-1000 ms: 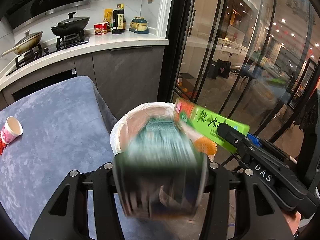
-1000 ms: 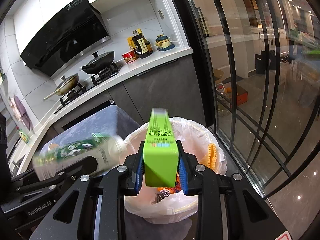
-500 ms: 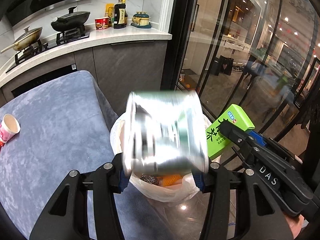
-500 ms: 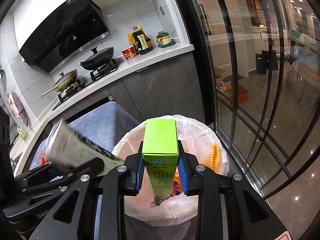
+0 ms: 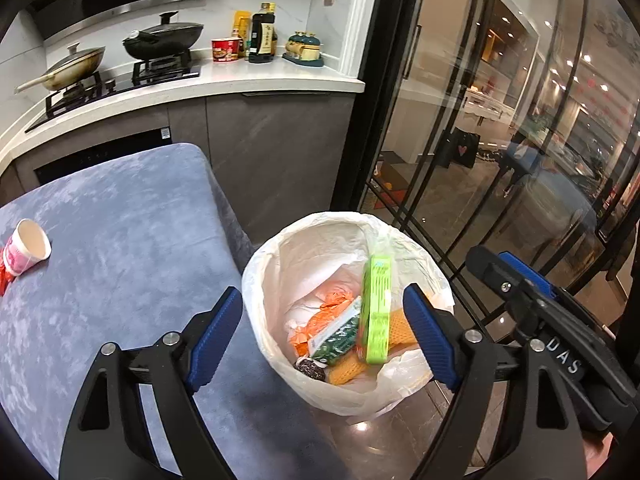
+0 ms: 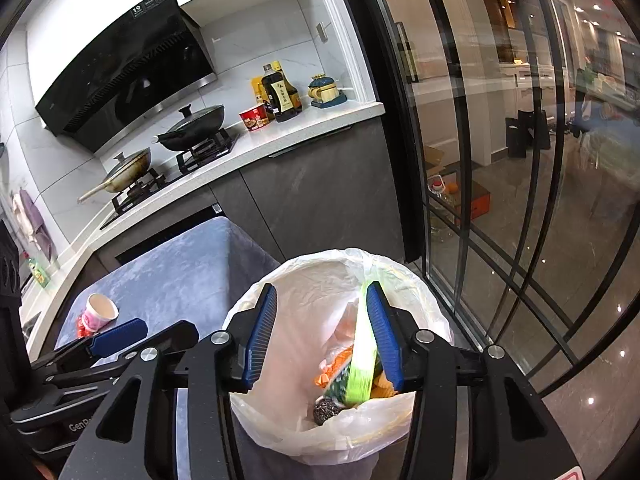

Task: Collect trash
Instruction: 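Open both tools to drop the carton and box into the bin, then move both tools back toward the pink cup and red bag on the table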

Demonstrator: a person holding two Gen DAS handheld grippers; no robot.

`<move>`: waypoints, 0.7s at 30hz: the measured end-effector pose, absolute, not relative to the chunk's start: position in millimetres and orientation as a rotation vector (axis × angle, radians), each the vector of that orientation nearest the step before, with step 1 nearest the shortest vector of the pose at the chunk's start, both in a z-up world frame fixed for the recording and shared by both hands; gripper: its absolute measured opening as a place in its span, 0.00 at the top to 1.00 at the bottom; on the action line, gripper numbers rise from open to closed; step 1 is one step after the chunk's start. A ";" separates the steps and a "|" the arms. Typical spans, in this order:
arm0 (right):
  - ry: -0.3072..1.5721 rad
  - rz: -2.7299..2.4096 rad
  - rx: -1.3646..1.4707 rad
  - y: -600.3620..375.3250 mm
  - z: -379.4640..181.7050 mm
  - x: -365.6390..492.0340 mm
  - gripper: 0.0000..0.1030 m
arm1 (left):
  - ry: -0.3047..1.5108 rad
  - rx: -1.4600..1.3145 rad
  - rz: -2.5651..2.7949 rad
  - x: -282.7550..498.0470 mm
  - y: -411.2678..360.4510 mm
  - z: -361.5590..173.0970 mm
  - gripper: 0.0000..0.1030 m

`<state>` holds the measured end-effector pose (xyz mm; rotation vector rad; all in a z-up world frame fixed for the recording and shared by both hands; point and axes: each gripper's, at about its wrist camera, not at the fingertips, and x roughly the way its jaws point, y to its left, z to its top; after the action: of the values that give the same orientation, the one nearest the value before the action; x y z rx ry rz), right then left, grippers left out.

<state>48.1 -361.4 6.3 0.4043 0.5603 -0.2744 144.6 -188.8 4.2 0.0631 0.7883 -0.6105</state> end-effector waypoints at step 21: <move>0.544 -0.201 0.320 -296.9 29.8 65.8 0.43 | 0.736 -0.034 -0.508 154.8 -102.1 24.7 0.18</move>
<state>65.8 -296.9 29.8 0.3200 0.5437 -0.2012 154.8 -102.1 24.7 -0.0336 0.7356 -0.5080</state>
